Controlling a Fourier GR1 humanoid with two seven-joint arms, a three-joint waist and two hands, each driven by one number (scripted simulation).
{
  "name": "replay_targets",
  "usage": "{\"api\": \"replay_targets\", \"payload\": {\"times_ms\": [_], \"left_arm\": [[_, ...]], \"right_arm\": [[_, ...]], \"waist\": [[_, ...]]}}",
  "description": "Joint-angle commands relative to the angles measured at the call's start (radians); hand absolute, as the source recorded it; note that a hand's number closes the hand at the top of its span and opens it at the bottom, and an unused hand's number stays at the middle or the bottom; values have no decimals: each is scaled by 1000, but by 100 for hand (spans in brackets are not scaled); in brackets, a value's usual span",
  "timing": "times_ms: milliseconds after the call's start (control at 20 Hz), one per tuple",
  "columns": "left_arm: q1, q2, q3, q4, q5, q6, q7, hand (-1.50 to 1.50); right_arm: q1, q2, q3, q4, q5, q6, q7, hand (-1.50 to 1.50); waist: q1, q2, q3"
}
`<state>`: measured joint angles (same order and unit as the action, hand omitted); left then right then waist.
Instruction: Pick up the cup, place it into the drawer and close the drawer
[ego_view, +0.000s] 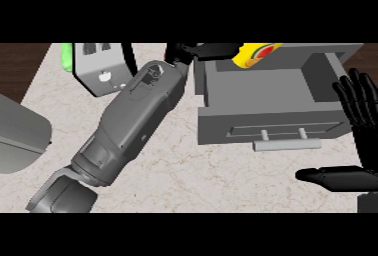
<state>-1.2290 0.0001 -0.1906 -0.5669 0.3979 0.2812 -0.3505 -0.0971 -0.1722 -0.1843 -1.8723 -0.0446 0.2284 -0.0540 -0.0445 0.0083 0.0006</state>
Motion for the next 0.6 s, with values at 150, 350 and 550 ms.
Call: {"api": "replay_targets", "payload": {"times_ms": [150, 350, 550], "left_arm": [[-33, 0, -101, 136, 88, 18, -57, 150], [-65, 0, -186, 172, 102, 60, -3, 150], [-12, 0, -309, 161, 128, 102, -3, -150]], "right_arm": [[16, -31, -44, 2, -50, 42, -26, -150], [-13, -23, -19, -51, -38, 15, 50, -150], [-59, -30, -10, 33, -33, 38, 2, -150]], "waist": [[-16, 5, 0], [-20, 4, 0], [-54, 14, 1]]}}
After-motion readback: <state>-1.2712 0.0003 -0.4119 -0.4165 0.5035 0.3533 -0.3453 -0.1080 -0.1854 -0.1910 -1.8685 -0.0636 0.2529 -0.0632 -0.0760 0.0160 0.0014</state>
